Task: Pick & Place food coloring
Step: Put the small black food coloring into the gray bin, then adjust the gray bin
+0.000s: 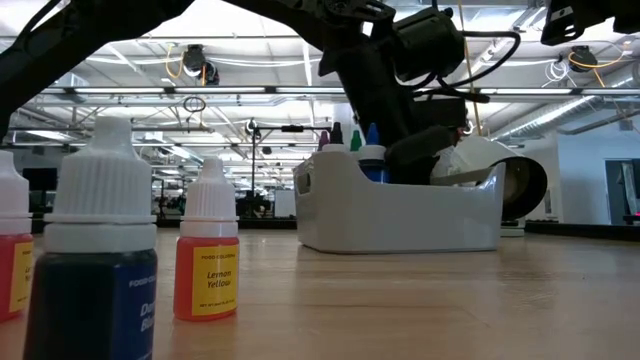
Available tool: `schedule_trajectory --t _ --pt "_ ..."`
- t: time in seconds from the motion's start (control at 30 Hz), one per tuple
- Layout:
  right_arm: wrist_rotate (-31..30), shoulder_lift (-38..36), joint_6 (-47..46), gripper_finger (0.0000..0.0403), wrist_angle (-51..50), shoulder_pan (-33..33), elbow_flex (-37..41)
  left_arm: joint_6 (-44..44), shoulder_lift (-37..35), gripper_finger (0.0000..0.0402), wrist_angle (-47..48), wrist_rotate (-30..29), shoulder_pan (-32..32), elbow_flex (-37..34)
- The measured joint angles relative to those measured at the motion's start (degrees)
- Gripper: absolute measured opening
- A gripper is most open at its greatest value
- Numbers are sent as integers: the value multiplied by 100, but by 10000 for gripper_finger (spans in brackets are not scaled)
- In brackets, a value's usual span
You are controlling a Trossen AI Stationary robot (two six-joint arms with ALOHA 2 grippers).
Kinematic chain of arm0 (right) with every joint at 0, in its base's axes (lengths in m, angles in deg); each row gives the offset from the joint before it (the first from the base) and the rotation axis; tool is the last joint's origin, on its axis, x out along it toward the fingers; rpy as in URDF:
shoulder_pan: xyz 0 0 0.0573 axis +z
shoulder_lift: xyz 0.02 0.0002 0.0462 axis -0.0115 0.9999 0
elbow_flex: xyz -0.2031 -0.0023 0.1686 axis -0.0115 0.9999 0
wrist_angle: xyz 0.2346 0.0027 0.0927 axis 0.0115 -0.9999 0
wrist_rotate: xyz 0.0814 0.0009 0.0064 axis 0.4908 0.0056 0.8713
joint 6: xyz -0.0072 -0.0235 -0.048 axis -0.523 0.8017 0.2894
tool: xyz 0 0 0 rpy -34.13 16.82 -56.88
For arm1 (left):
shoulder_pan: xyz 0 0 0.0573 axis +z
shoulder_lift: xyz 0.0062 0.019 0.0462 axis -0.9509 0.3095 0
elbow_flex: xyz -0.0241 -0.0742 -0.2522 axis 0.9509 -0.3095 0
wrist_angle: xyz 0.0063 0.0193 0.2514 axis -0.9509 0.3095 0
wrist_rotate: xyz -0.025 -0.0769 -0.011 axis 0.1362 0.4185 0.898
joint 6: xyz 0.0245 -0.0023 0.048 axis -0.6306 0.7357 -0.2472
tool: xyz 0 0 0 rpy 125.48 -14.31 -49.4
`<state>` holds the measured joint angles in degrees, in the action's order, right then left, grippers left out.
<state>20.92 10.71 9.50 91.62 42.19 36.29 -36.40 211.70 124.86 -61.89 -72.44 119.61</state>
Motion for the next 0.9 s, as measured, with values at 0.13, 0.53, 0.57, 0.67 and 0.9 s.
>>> schedule_trajectory --t 0.13,0.53,0.57,0.67,0.9 --pt "0 0 0 0 0 0 0 -219 0 96 -39 -2 -19 2" --pt "-2 0 13 0 -4 -1 0 -675 -155 236 -359 -64 -110 4" --pt "-2 0 13 0 -4 0 0 -714 -207 243 -365 -74 -122 4" --pt "-2 0 15 0 -28 -2 -2 -791 -423 258 -336 -189 -200 4" --pt "-2 2 107 0 -111 -2 -4 -705 -1370 261 570 -646 -450 22"
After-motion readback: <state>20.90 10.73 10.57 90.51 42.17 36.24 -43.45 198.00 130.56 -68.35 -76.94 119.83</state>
